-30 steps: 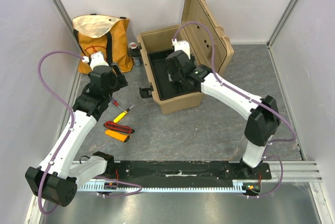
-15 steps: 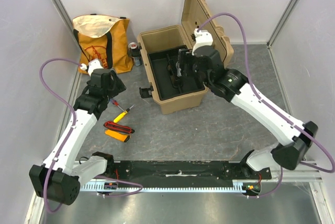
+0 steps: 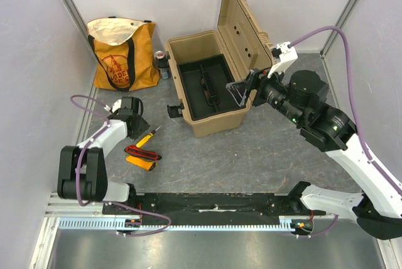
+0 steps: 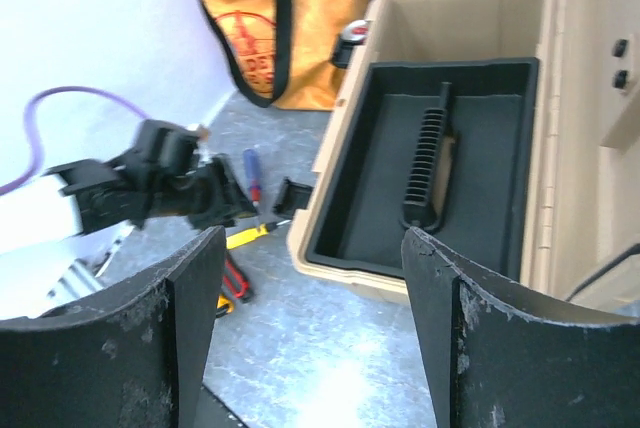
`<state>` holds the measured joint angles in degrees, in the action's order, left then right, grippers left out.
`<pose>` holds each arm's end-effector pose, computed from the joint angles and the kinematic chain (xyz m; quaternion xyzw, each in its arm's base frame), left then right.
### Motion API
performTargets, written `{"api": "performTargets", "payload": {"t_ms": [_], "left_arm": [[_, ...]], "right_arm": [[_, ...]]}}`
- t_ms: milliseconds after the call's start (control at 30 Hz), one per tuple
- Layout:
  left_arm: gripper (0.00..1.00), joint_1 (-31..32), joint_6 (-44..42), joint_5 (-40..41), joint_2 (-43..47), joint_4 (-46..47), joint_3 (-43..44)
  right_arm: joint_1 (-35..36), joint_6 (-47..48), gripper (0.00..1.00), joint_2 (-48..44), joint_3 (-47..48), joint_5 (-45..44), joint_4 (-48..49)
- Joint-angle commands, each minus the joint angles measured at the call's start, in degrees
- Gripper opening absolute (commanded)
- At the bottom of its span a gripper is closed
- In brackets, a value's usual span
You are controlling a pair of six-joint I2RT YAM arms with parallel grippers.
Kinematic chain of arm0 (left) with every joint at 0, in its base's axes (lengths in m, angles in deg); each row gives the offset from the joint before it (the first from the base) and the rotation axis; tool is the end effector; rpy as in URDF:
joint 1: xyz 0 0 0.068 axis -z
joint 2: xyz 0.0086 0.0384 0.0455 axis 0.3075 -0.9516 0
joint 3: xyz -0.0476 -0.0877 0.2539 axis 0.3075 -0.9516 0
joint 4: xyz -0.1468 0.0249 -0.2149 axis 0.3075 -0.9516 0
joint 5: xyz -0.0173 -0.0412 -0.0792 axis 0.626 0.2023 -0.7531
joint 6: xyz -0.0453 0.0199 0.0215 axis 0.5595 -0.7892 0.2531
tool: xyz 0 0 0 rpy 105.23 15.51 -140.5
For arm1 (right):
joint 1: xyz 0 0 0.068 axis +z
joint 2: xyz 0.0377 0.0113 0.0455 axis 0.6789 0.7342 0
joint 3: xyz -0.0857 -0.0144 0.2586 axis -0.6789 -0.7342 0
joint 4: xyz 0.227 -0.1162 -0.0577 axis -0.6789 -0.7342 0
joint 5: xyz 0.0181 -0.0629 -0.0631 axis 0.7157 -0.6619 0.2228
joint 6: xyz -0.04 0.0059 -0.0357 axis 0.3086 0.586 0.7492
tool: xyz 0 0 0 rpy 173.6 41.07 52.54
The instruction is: Pack the tool kit
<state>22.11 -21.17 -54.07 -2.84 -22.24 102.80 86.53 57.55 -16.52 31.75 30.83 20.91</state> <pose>0.2473 -0.0099 0.1826 -0.3701 0.8884 -0.0034 0.2717 0.1556 0.1414 0.4761 -0.1043 0.7466 0.2961 0.5866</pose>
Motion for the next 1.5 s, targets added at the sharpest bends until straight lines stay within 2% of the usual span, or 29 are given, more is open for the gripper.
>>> {"api": "performTargets", "payload": {"t_ms": [0,200,333,433,533,700,833,1033,1267,1467], "left_arm": [[0.56,-0.43,3.13,1.29,-5.55,6.71,3.65],[0.55,-0.52,2.61,3.05,-11.35,7.41,6.21],[0.4,-0.43,2.34,3.13,-13.64,7.32,6.74],[0.23,-0.43,3.04,3.14,-12.95,6.97,6.47],[0.02,-0.52,2.78,2.61,-11.19,6.8,7.17],[0.02,-0.17,1.64,1.65,-6.1,5.13,8.32],[0.02,1.32,-0.2,-1.25,3.29,4.68,9.72],[0.02,10.98,-5.3,-0.38,12.54,3.11,18.32],[0.02,21.0,-5.39,-6.09,10.44,4.94,26.06],[0.02,27.07,-4.78,-8.9,1.58,8.11,30.98]], "right_arm": [[0.35,-3.12,0.77,-2.53,-0.1,10.34,1.02],[0.35,-3.74,0.77,-5.87,-0.8,10.89,1.46],[0.35,-3.74,0.76,-6.76,-2.12,9.3,1.37],[0.35,-3.83,0.76,-6.85,-2.82,7.74,1.02],[0.35,-3.92,0.76,-6.85,-3.0,7.02,1.02],[0.35,-4.18,0.76,-7.46,-3.09,6.05,1.02],[0.35,-4.27,0.77,-8.08,-3.26,4.56,0.85],[0.35,-4.27,0.77,-7.99,-2.56,3.15,1.11],[0.35,-4.18,0.78,-7.9,-2.82,2.45,1.55],[0.35,-4.27,0.78,-8.25,-3.52,1.75,1.55]]}}
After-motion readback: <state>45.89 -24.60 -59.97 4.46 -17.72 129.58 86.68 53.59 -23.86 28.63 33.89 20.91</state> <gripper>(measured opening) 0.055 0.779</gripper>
